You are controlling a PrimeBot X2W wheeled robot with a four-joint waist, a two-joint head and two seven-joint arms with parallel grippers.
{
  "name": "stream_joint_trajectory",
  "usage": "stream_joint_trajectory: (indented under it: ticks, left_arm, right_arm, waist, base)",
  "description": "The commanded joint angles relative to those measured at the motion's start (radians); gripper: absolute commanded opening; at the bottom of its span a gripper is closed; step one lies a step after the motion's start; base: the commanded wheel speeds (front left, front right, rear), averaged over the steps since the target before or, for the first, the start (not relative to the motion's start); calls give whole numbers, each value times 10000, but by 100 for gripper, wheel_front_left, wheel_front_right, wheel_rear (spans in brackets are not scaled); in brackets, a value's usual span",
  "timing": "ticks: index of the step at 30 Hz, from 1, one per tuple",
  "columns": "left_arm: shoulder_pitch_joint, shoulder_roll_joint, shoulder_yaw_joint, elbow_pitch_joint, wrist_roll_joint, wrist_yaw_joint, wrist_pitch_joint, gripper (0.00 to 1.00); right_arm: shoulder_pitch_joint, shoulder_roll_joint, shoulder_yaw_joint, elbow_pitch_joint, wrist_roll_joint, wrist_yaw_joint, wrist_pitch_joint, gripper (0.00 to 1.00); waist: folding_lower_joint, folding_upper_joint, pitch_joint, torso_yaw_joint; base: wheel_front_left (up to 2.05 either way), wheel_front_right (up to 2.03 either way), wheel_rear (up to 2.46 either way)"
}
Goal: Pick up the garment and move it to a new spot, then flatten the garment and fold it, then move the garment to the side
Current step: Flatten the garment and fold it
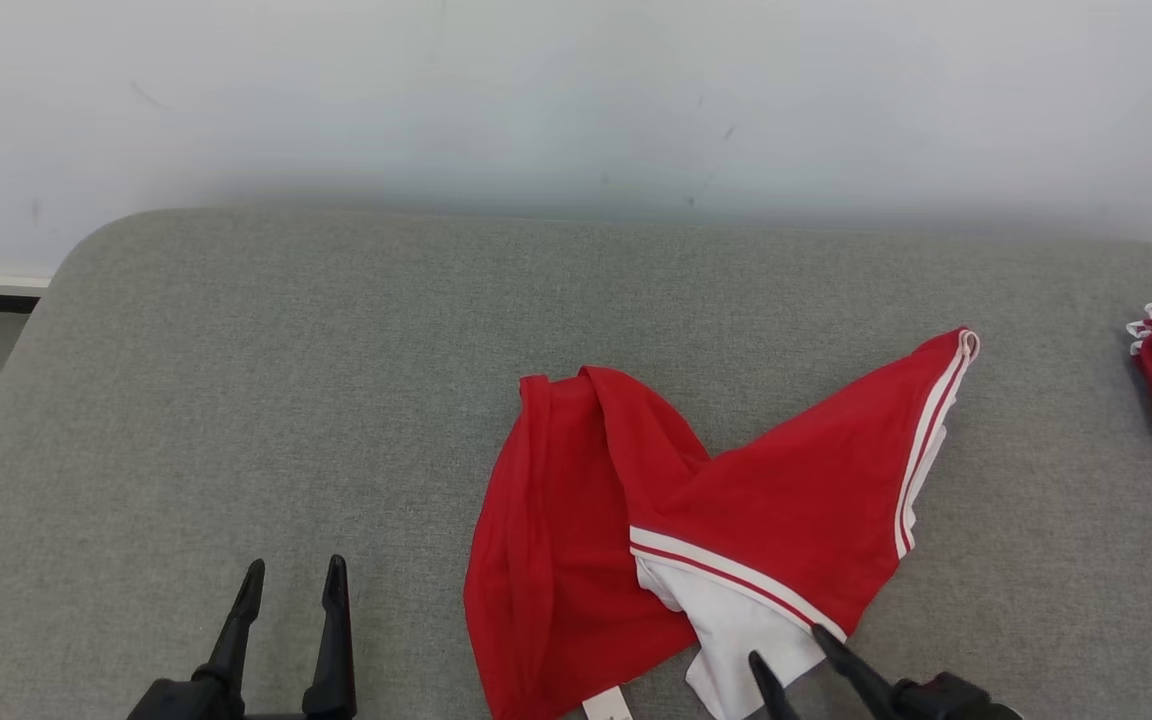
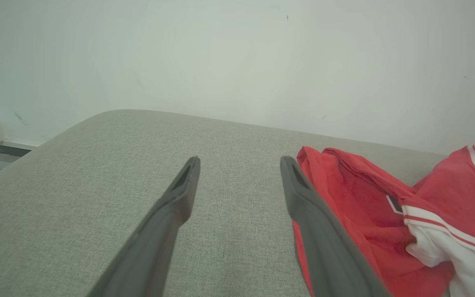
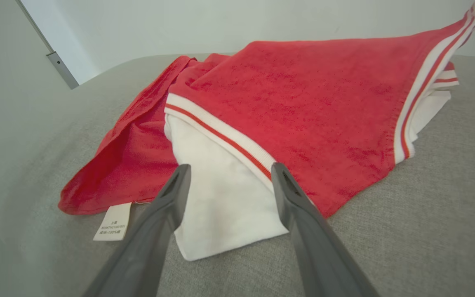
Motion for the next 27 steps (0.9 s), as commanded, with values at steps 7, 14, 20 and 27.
stream_joint_trajectory:
  ticks: [7,14,20,27]
  left_arm:
    - [65,5,-47,2,-44,23,-30,100]
    - [101,6,-15,32,-28,-17,-29,100]
    - [166,5,3,28,-56,22,-29,100]
    - [217,6,118,-25,-42,52,-29,100]
  right_arm:
    - [-913,288,1261,1845,-1090,-27,376,100]
    - [-1631,601,1581,3778,-2372,-28,446,100]
    - [-1971,946,1245,4720,-2521,-28,40,0]
    - [-2171,754,364,3652,-2037,-29,-299,0]
  waist:
    - [0,0,48,267]
    - [0,0,53,398]
    - [0,0,2,394]
    - [0,0,-66,190]
  base:
    - [0,0,0]
    - [0,0,0]
    - [0,0,0]
    - [0,0,0]
